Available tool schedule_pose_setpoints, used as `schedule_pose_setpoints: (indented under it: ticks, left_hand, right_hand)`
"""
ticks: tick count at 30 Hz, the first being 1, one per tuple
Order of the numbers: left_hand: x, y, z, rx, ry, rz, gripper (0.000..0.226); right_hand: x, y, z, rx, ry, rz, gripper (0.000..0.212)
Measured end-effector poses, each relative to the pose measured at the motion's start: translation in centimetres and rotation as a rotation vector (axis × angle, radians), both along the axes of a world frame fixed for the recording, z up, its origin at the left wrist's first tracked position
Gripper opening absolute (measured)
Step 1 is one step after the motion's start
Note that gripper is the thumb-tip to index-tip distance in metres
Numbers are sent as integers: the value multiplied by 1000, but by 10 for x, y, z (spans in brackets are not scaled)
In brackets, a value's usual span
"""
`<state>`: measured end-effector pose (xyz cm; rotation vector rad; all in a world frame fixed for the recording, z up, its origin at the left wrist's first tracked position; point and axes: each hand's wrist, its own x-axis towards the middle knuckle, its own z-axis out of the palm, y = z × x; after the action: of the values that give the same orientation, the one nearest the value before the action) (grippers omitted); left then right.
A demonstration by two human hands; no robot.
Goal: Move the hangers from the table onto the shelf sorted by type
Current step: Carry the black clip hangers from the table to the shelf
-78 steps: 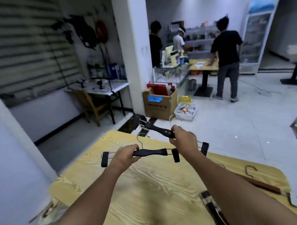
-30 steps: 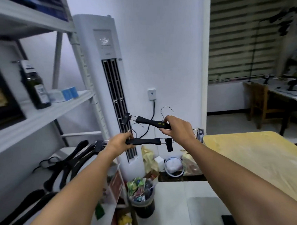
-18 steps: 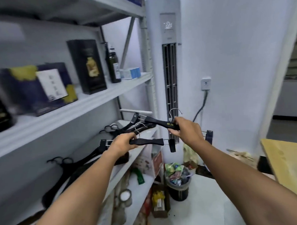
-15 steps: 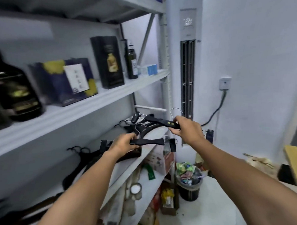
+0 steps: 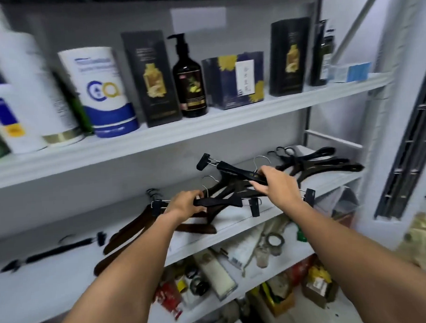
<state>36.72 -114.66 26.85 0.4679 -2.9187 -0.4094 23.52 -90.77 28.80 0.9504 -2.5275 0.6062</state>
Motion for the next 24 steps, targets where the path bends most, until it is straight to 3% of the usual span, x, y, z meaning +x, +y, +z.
schedule_pose_setpoints:
  ticks: [5, 12, 24]
  left_hand:
    - [79, -25, -14, 96, 29, 162, 27]
    - [165, -58, -12, 60, 53, 306, 19]
    - [247, -141, -16, 64, 58, 363, 24]
  right_hand:
    - [47, -52, -14, 28, -12, 160, 34]
    - [104, -110, -16, 83, 55, 289, 41]
    - [179, -204, -16, 66, 34, 353, 43]
